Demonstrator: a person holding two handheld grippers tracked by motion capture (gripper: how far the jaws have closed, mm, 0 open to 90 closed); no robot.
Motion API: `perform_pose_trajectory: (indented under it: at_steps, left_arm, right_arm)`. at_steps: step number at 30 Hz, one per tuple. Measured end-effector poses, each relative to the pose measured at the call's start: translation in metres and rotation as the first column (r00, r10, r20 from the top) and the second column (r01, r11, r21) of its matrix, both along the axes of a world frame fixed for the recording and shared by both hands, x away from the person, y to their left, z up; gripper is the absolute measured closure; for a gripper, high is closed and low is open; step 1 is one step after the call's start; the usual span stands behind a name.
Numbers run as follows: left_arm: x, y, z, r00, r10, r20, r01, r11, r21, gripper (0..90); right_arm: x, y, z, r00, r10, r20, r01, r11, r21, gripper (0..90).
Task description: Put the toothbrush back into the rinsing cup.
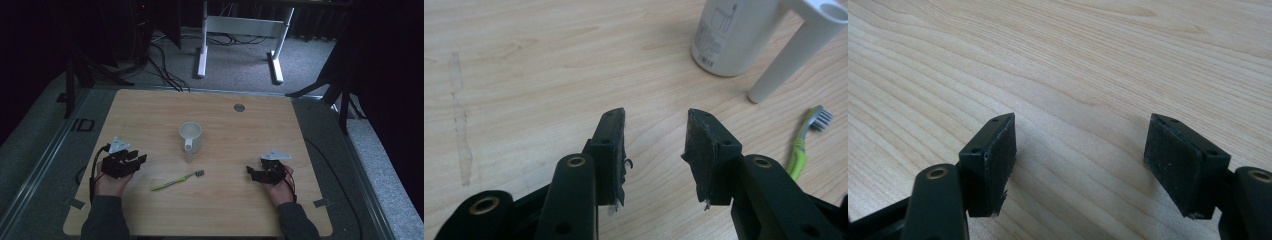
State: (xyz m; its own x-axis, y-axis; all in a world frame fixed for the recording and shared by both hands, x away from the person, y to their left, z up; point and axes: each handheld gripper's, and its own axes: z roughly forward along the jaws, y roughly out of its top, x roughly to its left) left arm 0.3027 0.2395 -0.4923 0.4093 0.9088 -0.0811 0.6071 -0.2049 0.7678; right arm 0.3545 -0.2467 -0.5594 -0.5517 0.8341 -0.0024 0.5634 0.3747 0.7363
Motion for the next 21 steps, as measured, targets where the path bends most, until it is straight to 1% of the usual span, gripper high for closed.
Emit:
perform_pose_trajectory:
  at_steps: [4, 8, 21]
  left_arm:
    - [0.000, -0.002, 0.007, 0.9995, -0.023, 0.022, 0.023, 0.9997, 0.004, 60.2]
    - [0.003, -0.007, 0.012, 0.9986, -0.047, 0.023, 0.047, 0.9988, 0.012, 60.2]
    - [0.007, -0.011, 0.031, 0.9968, -0.059, 0.053, 0.059, 0.9982, 0.006, 59.6]
  right_arm:
    - [0.000, 0.000, 0.000, 1.0000, -0.001, -0.001, 0.001, 1.0000, 0.001, 28.6]
    - [0.000, 0.000, 0.000, 1.0000, -0.001, -0.001, 0.001, 1.0000, 0.001, 28.5]
    - [0.000, 0.000, 0.000, 1.0000, 0.000, 0.000, 0.000, 1.0000, 0.000, 28.6]
